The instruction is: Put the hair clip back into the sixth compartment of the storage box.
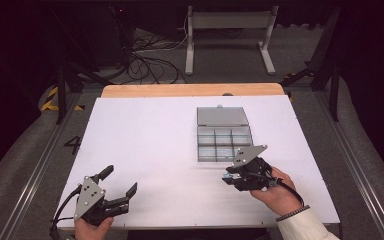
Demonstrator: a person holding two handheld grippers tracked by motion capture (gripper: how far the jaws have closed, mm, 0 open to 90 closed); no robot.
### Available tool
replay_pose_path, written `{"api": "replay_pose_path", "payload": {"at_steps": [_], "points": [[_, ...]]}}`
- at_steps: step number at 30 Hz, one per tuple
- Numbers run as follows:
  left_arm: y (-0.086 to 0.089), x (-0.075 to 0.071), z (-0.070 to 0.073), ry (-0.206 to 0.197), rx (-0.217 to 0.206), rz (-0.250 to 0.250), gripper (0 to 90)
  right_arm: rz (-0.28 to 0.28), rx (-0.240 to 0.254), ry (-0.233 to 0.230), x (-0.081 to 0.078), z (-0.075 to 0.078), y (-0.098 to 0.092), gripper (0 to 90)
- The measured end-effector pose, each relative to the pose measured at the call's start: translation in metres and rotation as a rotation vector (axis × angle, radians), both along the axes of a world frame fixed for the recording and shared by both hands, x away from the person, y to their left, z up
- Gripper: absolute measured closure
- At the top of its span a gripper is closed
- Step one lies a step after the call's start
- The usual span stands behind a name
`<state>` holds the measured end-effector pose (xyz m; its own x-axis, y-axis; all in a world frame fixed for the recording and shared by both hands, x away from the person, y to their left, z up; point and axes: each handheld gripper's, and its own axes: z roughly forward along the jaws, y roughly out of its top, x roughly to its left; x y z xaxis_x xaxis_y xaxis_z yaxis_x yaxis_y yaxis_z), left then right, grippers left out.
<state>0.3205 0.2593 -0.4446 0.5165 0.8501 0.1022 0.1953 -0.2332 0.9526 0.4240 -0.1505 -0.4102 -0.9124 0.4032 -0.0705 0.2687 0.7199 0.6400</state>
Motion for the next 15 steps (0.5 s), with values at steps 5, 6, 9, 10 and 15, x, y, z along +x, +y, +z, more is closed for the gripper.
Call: {"api": "replay_pose_path", "payload": {"at_steps": [5,6,9,10,15], "points": [[0.0,0.0,0.0,0.0,0.001,0.0,13.1,-0.033,0.024,-0.004,0.004,0.006,-0.003,64.4],[0.0,0.0,0.0,0.0,0.0,0.001,13.1,-0.04,0.023,-0.011,0.005,0.008,-0.004,64.3],[0.0,0.001,0.0,-0.001,-0.001,0.004,13.1,-0.056,0.03,-0.021,0.007,0.012,-0.005,64.3],[0.0,0.001,0.0,-0.001,0.0,0.004,13.1,-0.065,0.036,-0.021,0.007,0.014,-0.006,64.3],[0.0,0.001,0.0,-0.001,-0.001,0.004,13.1,-0.094,0.046,-0.041,0.013,0.022,-0.009,64.3]]}}
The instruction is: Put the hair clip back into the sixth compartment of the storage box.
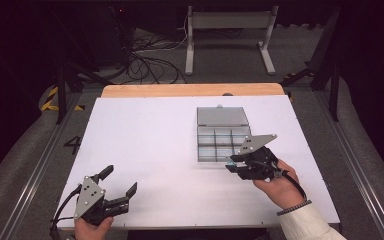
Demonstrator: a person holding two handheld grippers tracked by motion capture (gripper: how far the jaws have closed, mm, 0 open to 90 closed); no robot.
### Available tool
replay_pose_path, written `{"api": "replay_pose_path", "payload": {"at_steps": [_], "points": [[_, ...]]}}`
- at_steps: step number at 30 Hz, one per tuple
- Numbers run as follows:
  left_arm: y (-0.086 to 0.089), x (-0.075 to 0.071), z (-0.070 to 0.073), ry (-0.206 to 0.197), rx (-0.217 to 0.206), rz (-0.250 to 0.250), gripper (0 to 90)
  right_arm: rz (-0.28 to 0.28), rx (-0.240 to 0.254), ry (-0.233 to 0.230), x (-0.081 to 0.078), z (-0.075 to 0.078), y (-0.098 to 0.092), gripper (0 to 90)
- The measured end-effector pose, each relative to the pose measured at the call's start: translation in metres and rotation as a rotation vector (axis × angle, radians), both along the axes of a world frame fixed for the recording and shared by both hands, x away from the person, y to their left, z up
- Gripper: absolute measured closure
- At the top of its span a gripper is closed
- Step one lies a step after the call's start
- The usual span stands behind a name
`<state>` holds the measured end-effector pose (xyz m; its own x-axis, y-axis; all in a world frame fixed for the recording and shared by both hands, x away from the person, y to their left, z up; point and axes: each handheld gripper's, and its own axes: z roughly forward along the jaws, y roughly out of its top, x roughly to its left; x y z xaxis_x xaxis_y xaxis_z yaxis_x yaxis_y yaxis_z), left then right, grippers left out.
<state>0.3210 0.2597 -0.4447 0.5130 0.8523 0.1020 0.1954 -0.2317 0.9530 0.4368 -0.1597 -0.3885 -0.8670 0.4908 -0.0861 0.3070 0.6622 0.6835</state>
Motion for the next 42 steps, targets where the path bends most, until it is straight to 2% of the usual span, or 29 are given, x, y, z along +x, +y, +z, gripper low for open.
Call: {"api": "replay_pose_path", "payload": {"at_steps": [8,14,34,42], "points": [[0.0,0.0,0.0,-0.001,0.005,0.0,13.1,-0.074,0.025,0.014,0.014,0.005,-0.004,64.3],[0.0,0.0,0.0,-0.001,0.003,0.001,13.2,-0.123,0.025,0.021,0.025,0.006,-0.007,64.2],[0.001,0.0,0.0,0.005,0.003,0.003,13.3,-0.236,0.008,0.017,0.053,0.003,-0.016,64.1],[0.001,0.0,0.0,0.006,-0.002,0.004,13.3,-0.281,0.006,0.031,0.065,0.0,-0.022,64.1]]}}
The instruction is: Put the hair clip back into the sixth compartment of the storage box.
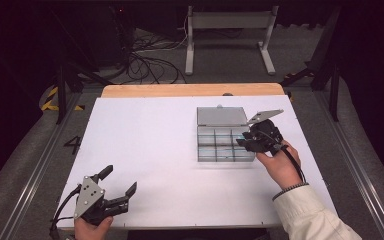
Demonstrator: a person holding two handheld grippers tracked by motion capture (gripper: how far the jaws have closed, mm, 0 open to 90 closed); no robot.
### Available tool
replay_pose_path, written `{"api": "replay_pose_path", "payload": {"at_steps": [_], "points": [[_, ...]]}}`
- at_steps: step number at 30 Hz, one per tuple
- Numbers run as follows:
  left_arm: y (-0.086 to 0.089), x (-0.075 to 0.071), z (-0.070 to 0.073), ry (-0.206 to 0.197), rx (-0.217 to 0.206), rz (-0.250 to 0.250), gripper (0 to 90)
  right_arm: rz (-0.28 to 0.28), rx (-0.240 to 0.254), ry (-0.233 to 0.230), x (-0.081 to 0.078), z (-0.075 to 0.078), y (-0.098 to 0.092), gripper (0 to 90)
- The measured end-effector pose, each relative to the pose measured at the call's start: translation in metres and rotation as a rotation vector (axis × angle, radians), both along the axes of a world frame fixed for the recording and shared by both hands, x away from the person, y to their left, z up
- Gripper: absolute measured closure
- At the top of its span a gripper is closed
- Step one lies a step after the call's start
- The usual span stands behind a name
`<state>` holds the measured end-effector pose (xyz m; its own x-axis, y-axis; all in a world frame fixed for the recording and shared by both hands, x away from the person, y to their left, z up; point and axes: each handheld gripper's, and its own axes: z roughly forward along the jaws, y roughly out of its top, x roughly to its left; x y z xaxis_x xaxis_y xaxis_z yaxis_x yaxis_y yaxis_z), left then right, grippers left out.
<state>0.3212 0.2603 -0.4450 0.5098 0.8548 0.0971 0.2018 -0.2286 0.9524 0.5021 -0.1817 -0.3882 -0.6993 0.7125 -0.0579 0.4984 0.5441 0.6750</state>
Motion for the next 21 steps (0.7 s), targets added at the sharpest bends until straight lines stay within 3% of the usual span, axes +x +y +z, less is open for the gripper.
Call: {"api": "replay_pose_path", "payload": {"at_steps": [9,21], "points": [[0.0,0.0,0.0,0.0,0.003,0.0,13.4,-0.03,-0.015,0.021,0.007,-0.005,-0.002,64.0],[0.0,0.001,0.0,0.0,0.004,0.001,13.5,-0.053,-0.075,0.085,0.017,-0.017,0.001,63.8]]}}
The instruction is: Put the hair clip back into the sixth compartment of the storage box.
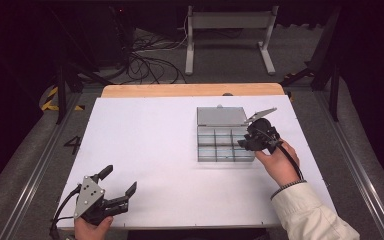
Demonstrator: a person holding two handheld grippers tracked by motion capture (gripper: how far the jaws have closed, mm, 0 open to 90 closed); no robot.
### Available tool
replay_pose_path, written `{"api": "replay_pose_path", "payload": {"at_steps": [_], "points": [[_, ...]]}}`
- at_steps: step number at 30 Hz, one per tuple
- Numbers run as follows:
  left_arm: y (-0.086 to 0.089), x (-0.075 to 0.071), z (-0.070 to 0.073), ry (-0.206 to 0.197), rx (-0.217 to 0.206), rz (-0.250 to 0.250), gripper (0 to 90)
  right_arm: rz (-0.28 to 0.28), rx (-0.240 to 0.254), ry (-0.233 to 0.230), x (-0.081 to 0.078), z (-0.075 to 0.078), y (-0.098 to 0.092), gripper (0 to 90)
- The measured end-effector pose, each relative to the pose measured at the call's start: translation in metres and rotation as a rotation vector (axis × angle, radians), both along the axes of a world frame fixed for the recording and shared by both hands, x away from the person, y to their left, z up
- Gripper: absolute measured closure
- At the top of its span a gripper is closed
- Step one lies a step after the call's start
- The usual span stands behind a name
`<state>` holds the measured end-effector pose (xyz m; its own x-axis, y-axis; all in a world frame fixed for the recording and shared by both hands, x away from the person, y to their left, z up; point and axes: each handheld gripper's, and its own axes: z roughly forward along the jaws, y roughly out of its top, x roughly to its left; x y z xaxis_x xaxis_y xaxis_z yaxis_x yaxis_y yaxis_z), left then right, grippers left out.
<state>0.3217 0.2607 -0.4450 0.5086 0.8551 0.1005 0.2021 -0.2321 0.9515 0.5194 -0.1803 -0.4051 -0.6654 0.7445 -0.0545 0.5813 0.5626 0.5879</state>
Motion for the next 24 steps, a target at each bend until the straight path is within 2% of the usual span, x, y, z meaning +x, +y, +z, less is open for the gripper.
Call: {"api": "replay_pose_path", "payload": {"at_steps": [24], "points": [[0.0,0.0,0.0,0.004,0.001,0.003,13.4,0.008,-0.083,0.051,0.008,-0.02,0.004,63.5]]}}
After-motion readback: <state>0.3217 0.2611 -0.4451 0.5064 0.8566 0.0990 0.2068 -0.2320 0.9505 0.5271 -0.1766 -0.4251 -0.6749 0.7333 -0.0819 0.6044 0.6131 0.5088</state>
